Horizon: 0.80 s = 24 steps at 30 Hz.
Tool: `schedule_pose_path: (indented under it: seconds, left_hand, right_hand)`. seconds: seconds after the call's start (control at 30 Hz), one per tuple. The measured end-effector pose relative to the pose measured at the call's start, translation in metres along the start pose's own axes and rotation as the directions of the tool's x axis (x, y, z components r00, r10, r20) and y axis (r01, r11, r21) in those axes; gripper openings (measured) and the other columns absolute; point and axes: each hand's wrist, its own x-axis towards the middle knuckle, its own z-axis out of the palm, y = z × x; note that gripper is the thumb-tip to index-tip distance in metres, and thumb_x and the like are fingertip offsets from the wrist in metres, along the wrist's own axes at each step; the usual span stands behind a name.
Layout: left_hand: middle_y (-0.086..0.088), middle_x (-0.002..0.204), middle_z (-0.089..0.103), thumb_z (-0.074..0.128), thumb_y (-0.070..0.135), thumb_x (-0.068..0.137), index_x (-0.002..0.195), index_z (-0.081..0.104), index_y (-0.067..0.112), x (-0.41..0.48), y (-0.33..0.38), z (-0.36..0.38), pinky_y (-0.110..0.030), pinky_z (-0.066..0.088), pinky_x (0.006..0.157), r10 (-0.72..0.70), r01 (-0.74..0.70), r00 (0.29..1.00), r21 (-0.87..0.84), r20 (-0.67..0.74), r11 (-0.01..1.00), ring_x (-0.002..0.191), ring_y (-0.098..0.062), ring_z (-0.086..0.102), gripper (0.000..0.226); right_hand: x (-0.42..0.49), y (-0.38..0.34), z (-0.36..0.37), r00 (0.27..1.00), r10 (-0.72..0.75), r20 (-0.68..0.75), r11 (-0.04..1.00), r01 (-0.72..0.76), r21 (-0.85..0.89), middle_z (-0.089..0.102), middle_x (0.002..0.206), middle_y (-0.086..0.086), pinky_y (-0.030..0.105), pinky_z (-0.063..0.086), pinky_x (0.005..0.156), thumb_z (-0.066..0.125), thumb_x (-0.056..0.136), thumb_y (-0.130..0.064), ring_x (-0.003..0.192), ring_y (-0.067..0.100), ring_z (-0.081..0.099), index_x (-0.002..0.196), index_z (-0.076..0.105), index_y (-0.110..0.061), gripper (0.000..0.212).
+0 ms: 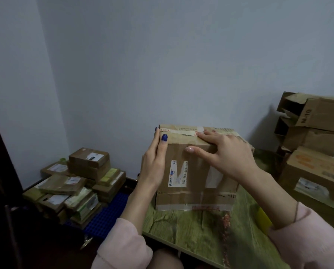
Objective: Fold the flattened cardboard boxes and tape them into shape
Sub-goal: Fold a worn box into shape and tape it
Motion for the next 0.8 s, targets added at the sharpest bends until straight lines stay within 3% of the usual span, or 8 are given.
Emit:
schedule_pose_path:
  seconds: [0.2,0.27,0.37,0.43,0.53,0.63,0.73,0.8]
  left_hand:
    - [-0.001,0.14,0.05,0.013,0.092,0.068,0.139,0.043,0.034,-0.005,-0.001,-0.01,-0.05,0.032,0.11,-0.128,0.112,0.988,0.173,0.085,0.979,0.131,-0.02,0.044,0.097]
    - [-0.002,0.151,0.035,0.003,0.096,0.06,0.142,0.036,0.037,-0.003,0.006,-0.015,-0.054,0.02,0.114,-0.207,0.181,0.976,0.273,0.069,0.945,0.14,-0.024,0.029,0.107]
    - [-0.002,0.155,0.025,0.008,0.07,0.087,0.148,0.027,0.026,0.005,0.027,-0.019,-0.046,0.013,0.116,-0.162,0.156,0.987,0.322,-0.009,0.934,0.143,-0.022,0.02,0.078]
    - [-0.001,0.152,0.031,0.017,0.064,0.091,0.147,0.03,0.022,0.015,0.035,-0.02,-0.041,0.017,0.116,-0.111,0.109,0.994,0.275,-0.01,0.955,0.141,-0.02,0.025,0.071]
    - [0.005,0.151,0.033,0.027,0.077,0.083,0.147,0.031,0.026,0.021,0.031,-0.01,-0.04,0.019,0.116,-0.133,0.113,0.987,0.192,0.094,0.975,0.14,-0.018,0.029,0.082]
    - [0.007,0.15,0.034,0.037,0.068,0.087,0.149,0.024,0.031,0.015,0.016,-0.001,-0.039,0.022,0.116,-0.138,0.132,0.988,0.08,0.075,0.988,0.137,-0.014,0.033,0.073]
    - [0.005,0.146,0.043,0.035,0.086,0.068,0.144,0.035,0.033,0.007,0.006,0.001,-0.044,0.027,0.114,-0.143,0.141,0.987,0.035,0.075,0.989,0.134,-0.015,0.04,0.093]
    - [0.002,0.144,0.046,0.031,0.09,0.067,0.141,0.042,0.029,0.004,0.005,-0.002,-0.045,0.027,0.114,-0.167,0.16,0.982,0.084,0.083,0.984,0.133,-0.017,0.041,0.097]
  right_hand:
    - [0.0,0.001,-0.002,0.998,-0.029,0.057,0.999,0.028,0.021,0.047,0.143,-0.01,0.04,0.042,0.102,0.028,0.068,-0.088,0.127,0.017,0.049,0.138,0.046,-0.035,0.09]
    - [0.0,0.006,-0.012,0.995,-0.017,0.097,0.961,-0.01,0.278,0.043,0.146,-0.008,0.034,0.034,0.109,0.04,0.075,-0.08,0.133,0.013,0.042,0.143,0.041,-0.027,0.086]
    - [0.002,0.02,-0.028,0.992,0.122,-0.036,0.808,-0.078,0.584,0.047,0.143,-0.002,0.034,0.03,0.114,0.049,0.087,-0.058,0.133,0.011,0.041,0.139,0.047,-0.014,0.068]
    - [0.003,0.032,-0.034,0.956,0.258,-0.142,0.825,-0.141,0.547,0.059,0.131,0.008,0.037,0.04,0.106,0.047,0.094,-0.049,0.124,0.02,0.052,0.128,0.058,-0.005,0.056]
    - [0.0,0.038,-0.025,0.926,0.378,-0.01,0.77,-0.308,0.558,0.068,0.091,0.013,0.033,0.045,0.076,0.044,0.098,-0.042,0.094,0.028,0.059,0.092,0.07,-0.002,0.048]
    - [-0.005,0.046,-0.005,0.907,0.42,0.023,0.669,-0.327,0.668,0.065,0.108,0.005,0.033,0.042,0.089,0.046,0.096,-0.044,0.105,0.019,0.054,0.115,0.066,-0.008,0.046]
    - [-0.01,0.05,0.006,0.889,0.452,0.075,0.506,-0.325,0.799,0.055,0.132,0.0,0.031,0.037,0.097,0.044,0.096,-0.047,0.118,0.016,0.047,0.132,0.054,-0.016,0.049]
    - [-0.011,0.053,0.01,0.882,0.462,0.093,0.545,-0.365,0.755,0.049,0.14,0.004,0.04,0.035,0.106,0.04,0.095,-0.053,0.126,0.021,0.043,0.136,0.05,-0.015,0.056]
